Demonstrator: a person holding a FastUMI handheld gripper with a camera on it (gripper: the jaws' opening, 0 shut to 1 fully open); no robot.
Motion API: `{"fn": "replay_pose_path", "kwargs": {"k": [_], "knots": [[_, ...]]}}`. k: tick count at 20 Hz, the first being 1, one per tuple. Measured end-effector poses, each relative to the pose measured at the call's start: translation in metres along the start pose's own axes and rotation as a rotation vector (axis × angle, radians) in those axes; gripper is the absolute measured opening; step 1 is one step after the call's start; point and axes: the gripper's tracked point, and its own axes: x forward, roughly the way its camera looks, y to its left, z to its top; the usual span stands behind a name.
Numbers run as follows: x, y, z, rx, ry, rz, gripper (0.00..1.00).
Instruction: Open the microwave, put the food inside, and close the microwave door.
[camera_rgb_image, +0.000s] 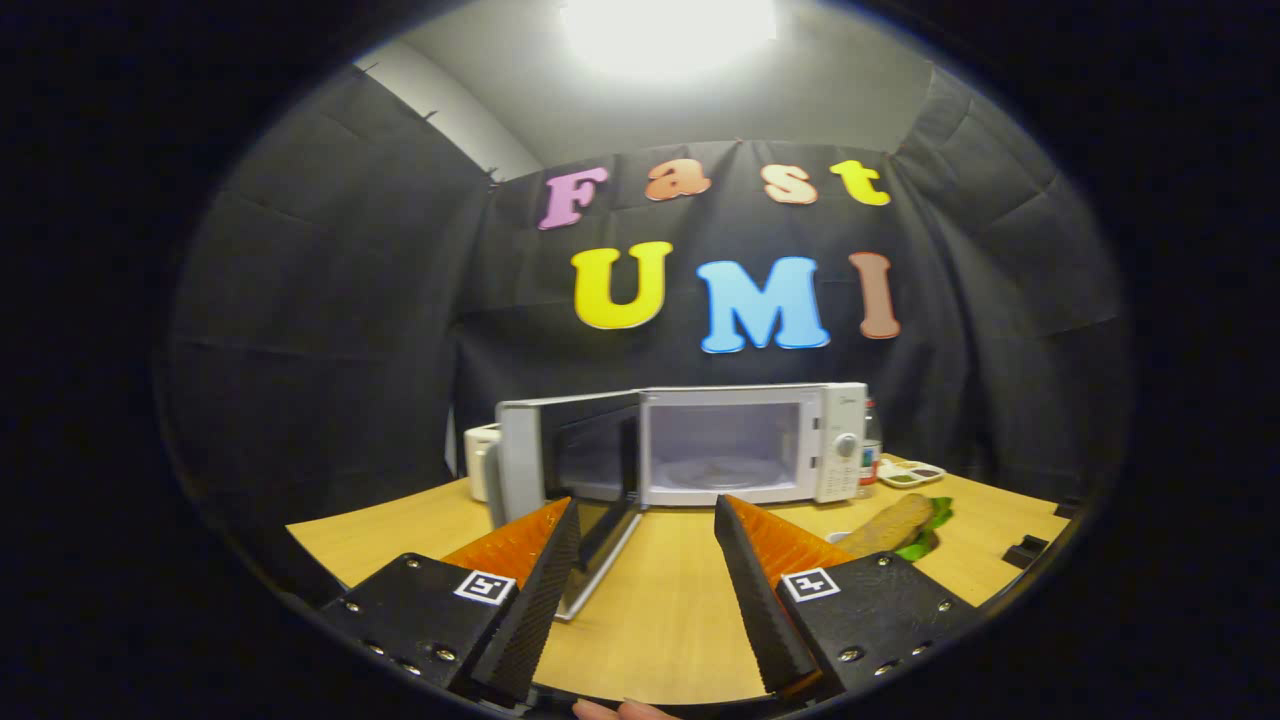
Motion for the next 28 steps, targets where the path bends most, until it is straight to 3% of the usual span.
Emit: {"fn": "replay_pose_path", "kwargs": {"k": [6,12,19,21,22,23,25,26,28], "knots": [[0.009,-0.143,-0.022,0.097,0.024,-0.298,0.82],[0.028,-0.195,-0.066,0.214,0.092,-0.383,0.82],[0.066,-0.195,-0.099,0.301,0.14,-0.351,0.82],[0.07,-0.198,-0.098,0.345,0.137,-0.345,0.71],[0.073,-0.197,-0.097,0.365,0.139,-0.335,0.57],[0.075,-0.197,-0.1,0.369,0.151,-0.329,0.5],[0.074,-0.197,-0.096,0.366,0.147,-0.323,0.49],[0.078,-0.198,-0.095,0.37,0.144,-0.316,0.33],[0.076,-0.198,-0.09,0.37,0.149,-0.306,0.33]]}}
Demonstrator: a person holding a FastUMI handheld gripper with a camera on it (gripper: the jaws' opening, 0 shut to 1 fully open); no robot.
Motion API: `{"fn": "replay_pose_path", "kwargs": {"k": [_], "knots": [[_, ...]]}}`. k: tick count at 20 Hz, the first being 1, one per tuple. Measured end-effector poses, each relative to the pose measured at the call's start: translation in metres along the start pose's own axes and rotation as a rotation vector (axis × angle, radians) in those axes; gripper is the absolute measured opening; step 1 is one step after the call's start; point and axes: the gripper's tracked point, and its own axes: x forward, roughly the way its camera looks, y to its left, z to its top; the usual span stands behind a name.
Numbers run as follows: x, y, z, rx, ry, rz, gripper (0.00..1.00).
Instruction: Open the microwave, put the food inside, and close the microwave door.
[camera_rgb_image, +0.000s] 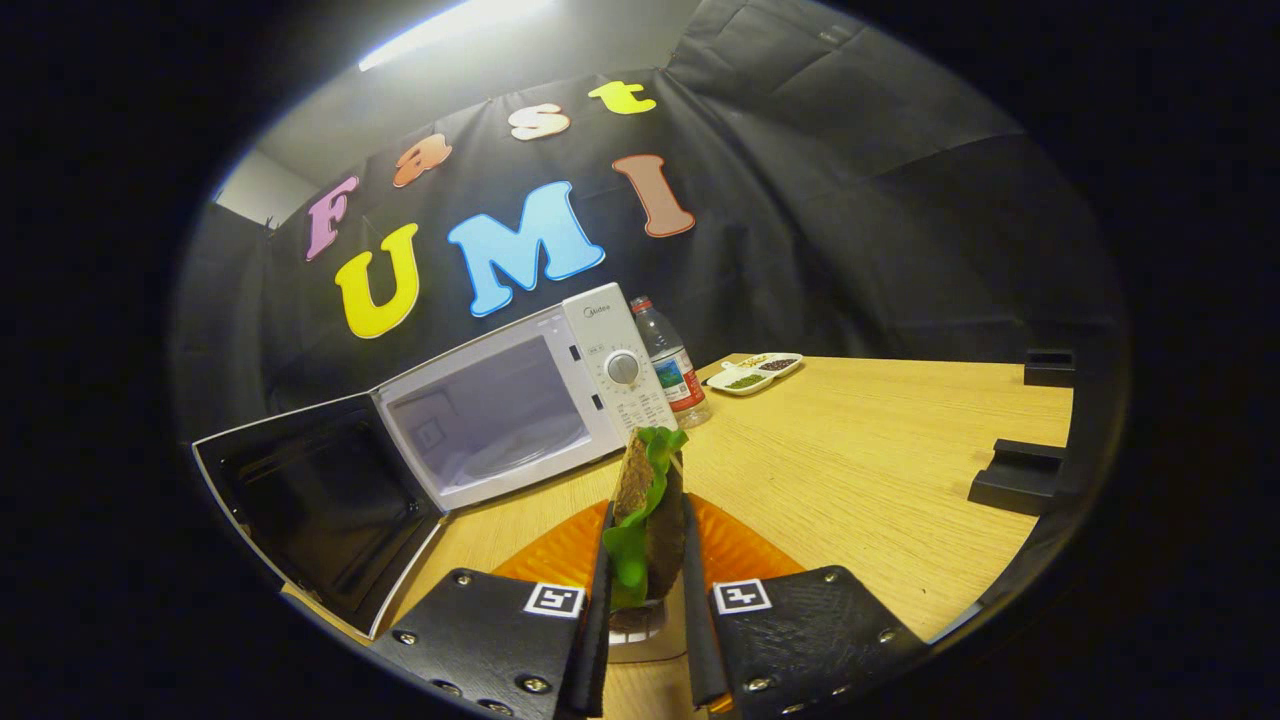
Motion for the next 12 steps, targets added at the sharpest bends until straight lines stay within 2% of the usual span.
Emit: {"fn": "replay_pose_path", "kwargs": {"k": [2,7,12], "knots": [[0.0,0.006,0.002,0.036,0.005,0.025,0.22],[-0.006,0.014,0.021,0.029,-0.017,0.04,0.22],[-0.004,0.043,0.048,0.043,-0.044,0.095,0.22]]}}
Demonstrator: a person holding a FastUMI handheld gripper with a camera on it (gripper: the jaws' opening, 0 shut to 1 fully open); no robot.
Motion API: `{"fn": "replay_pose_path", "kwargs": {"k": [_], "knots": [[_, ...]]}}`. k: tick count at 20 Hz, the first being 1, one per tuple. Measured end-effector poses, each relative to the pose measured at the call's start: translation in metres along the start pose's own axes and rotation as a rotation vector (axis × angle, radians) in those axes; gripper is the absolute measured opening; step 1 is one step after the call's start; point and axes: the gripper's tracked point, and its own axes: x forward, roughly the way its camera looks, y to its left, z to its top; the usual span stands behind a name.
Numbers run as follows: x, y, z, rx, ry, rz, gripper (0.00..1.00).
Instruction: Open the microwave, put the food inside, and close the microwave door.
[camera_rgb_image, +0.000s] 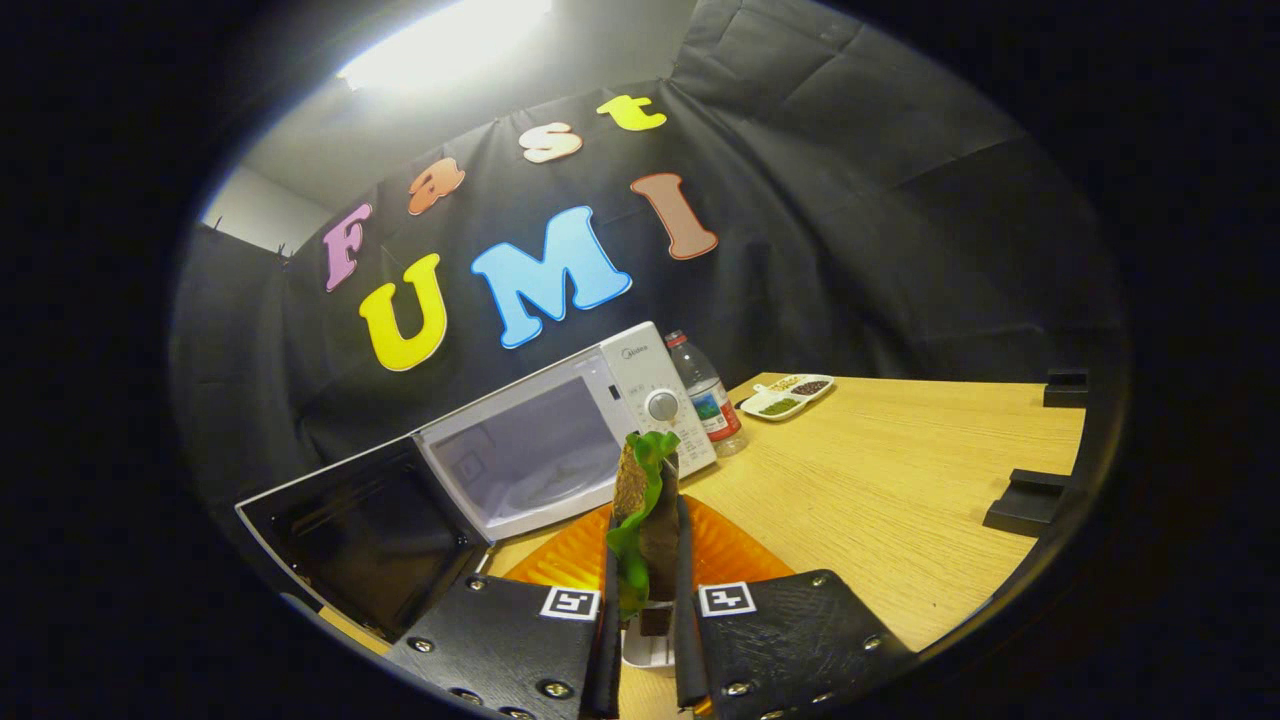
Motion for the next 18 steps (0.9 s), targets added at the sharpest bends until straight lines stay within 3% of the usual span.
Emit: {"fn": "replay_pose_path", "kwargs": {"k": [10,18], "knots": [[0.095,0.109,-0.004,-0.032,0.053,0.144,0.22],[0.208,0.145,-0.029,-0.067,0.144,0.163,0.22]]}}
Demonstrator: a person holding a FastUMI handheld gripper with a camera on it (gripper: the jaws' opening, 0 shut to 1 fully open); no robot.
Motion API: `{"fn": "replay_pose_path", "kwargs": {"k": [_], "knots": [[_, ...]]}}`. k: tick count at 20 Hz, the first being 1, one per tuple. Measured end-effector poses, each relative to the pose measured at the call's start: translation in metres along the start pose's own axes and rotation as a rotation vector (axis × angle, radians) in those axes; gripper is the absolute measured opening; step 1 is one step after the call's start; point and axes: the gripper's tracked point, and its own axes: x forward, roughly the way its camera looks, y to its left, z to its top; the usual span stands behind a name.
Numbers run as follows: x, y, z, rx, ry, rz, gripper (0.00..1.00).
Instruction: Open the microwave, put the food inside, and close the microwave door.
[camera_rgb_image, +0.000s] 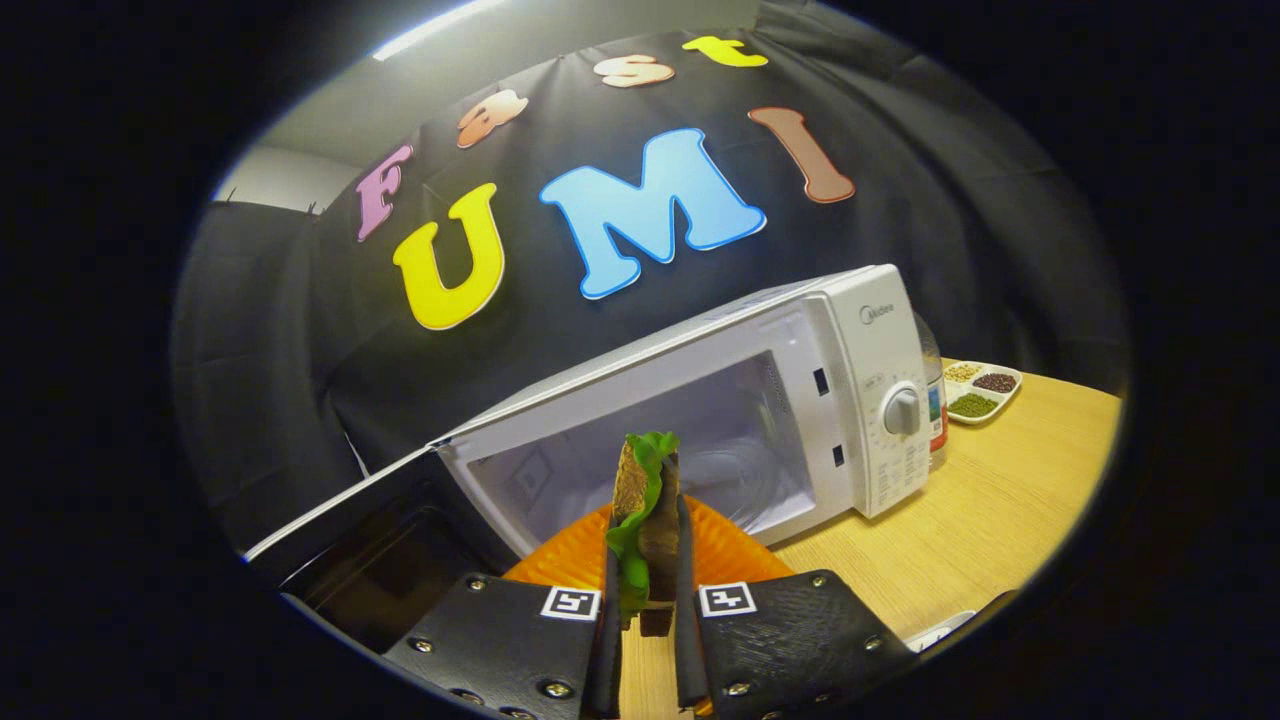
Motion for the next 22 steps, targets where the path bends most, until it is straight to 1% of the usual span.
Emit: {"fn": "replay_pose_path", "kwargs": {"k": [4,6,9,11,14,18,19,20,21,22], "knots": [[0.053,0.0,-0.007,-0.002,0.051,-0.01,0.22],[0.075,0.0,-0.004,-0.021,0.033,-0.024,0.22],[0.103,0.002,0.007,-0.008,0.015,-0.019,0.21],[0.116,-0.007,0.011,-0.032,0.005,-0.052,0.22],[0.126,-0.015,0.011,0.003,0.007,-0.042,0.22],[0.132,-0.023,0.013,-0.001,0.0,-0.04,0.21],[0.134,-0.025,0.014,0.004,0.003,-0.041,0.25],[0.136,-0.027,0.014,0.013,0.001,-0.038,0.26],[0.139,-0.032,0.017,0.014,-0.001,-0.05,0.3],[0.143,-0.039,0.014,0.01,0.018,-0.074,0.37]]}}
